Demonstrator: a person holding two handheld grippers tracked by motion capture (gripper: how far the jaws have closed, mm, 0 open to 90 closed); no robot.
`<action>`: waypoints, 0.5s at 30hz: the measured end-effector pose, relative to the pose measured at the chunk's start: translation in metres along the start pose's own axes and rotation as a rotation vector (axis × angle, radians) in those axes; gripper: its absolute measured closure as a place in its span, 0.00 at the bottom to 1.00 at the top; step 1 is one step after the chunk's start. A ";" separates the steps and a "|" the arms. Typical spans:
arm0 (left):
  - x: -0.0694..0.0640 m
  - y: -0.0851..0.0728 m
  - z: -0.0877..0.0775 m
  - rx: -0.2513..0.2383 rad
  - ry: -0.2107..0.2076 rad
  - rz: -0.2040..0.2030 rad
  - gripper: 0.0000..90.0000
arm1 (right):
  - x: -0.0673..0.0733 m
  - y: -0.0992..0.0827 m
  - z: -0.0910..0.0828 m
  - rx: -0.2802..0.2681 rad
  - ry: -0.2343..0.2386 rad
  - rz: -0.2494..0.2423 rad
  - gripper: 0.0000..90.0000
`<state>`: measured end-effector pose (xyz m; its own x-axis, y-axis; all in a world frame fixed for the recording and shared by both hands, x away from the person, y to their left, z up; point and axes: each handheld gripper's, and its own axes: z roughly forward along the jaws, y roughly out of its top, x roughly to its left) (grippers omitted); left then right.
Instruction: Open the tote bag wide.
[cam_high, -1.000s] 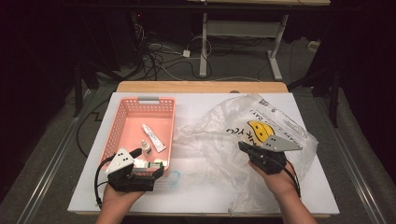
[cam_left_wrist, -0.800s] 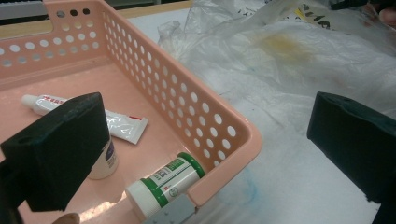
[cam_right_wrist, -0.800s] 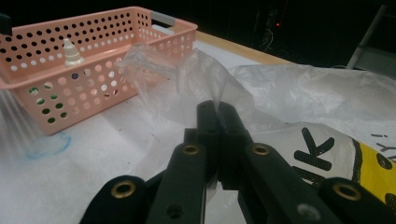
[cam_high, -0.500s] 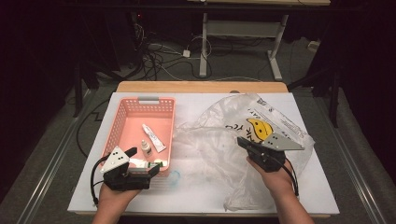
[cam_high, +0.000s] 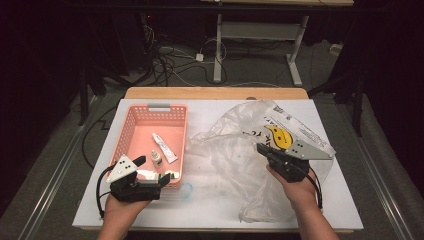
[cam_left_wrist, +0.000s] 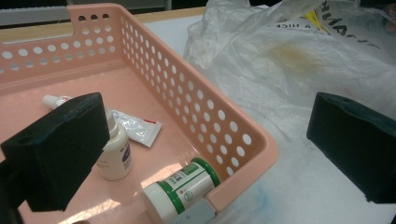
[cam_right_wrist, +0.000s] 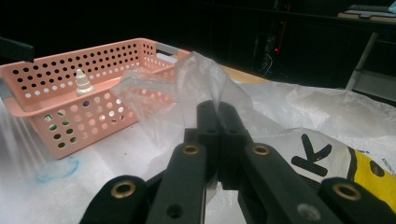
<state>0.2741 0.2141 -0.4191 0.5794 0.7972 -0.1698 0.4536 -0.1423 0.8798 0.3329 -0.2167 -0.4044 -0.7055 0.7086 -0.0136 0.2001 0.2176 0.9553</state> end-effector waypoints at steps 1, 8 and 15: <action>0.001 0.003 0.000 0.002 0.001 -0.002 0.00 | 0.000 0.000 0.000 0.001 -0.001 0.000 1.00; 0.010 0.024 0.001 -0.009 0.026 -0.011 0.00 | 0.000 0.000 0.000 0.003 0.004 0.002 1.00; 0.024 0.049 0.004 -0.008 0.045 -0.022 0.10 | -0.001 0.000 0.000 0.004 0.005 0.005 1.00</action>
<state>0.3131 0.2236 -0.3820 0.5384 0.8254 -0.1695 0.4606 -0.1199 0.8795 0.3332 -0.2174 -0.4039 -0.7082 0.7059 -0.0074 0.2061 0.2168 0.9542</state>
